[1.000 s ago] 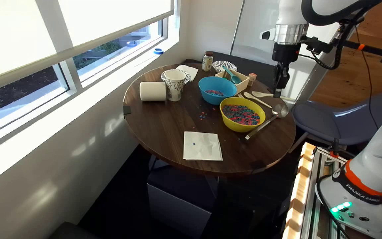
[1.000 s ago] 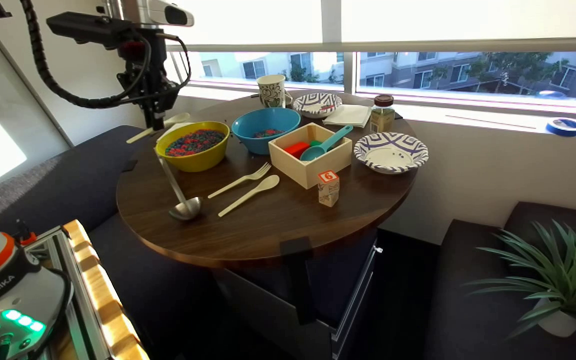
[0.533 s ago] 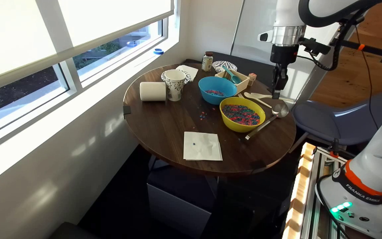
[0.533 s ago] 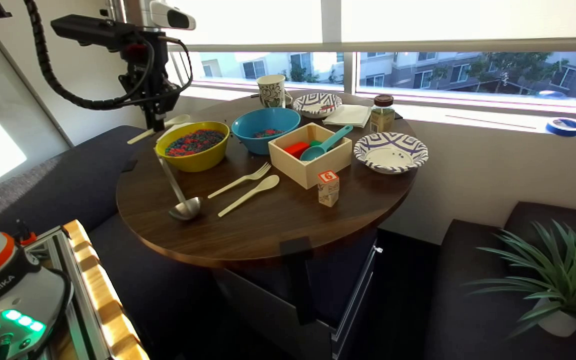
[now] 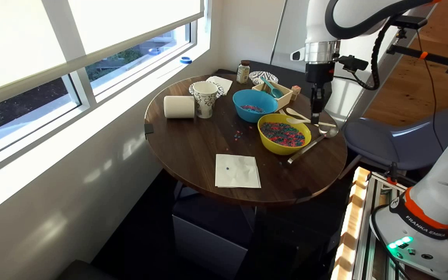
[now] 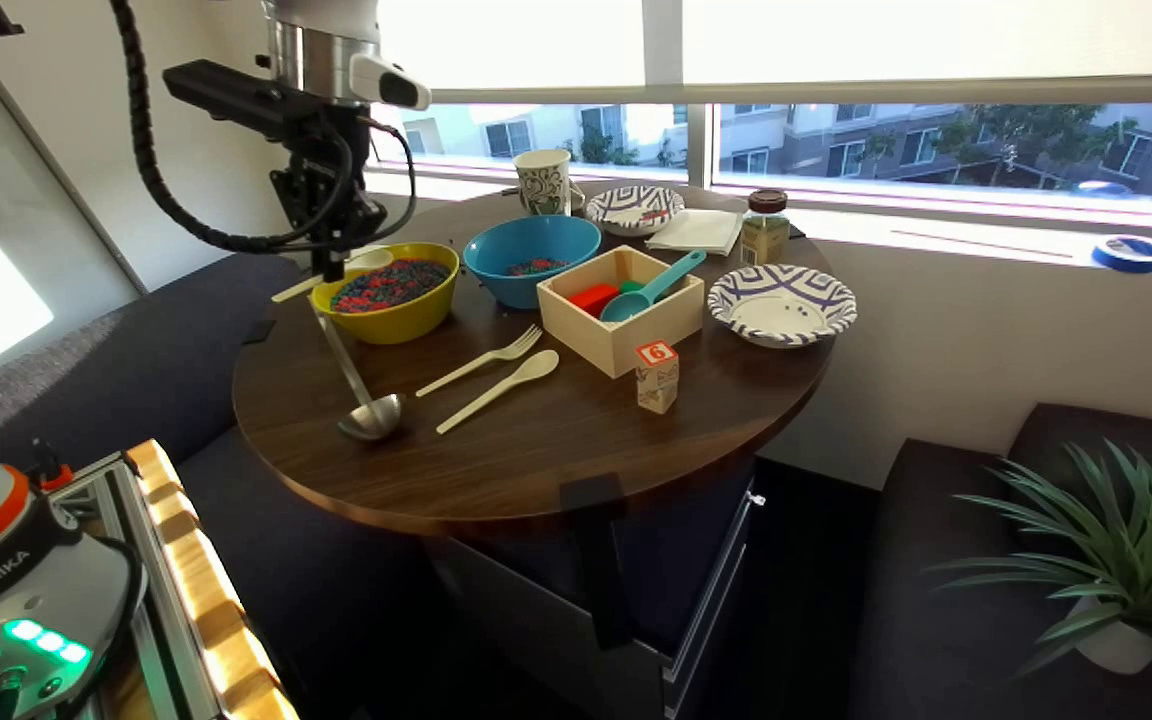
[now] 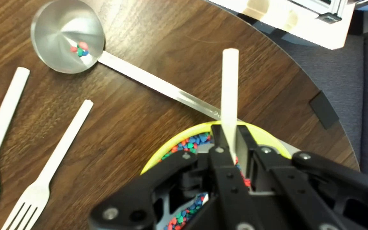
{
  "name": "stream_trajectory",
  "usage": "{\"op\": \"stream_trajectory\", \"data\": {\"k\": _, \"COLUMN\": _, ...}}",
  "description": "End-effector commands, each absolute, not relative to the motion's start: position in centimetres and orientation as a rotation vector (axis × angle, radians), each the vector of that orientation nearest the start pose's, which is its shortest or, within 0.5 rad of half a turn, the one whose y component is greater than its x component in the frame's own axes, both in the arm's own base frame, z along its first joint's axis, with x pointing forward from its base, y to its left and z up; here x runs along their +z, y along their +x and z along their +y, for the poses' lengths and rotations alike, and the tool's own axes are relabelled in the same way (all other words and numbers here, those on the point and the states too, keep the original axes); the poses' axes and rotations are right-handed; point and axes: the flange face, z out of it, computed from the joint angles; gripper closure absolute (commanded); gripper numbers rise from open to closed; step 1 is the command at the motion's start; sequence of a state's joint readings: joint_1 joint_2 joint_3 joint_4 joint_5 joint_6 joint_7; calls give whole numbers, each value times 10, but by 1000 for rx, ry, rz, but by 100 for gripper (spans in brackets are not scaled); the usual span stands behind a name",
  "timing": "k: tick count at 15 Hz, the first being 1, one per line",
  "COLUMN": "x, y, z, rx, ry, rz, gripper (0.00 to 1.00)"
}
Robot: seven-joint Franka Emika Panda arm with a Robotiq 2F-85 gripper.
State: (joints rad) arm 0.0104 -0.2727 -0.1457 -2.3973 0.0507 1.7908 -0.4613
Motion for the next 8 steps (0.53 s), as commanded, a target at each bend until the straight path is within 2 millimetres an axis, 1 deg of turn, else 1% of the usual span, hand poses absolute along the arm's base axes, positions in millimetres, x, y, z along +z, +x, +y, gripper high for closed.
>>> {"op": "stream_trajectory", "data": {"k": 1, "x": 375, "y": 440, "z": -50, "rx": 587, "ry": -2772, "rz": -406, "gripper": 97}}
{"op": "stream_trajectory", "data": {"k": 5, "x": 360, "y": 463, "z": -41, "rx": 702, "ry": -2661, "rz": -318, "gripper": 97}}
{"op": "stream_trajectory", "data": {"k": 8, "x": 350, "y": 476, "z": -42, "rx": 768, "ry": -2602, "rz": -243, "gripper": 97}}
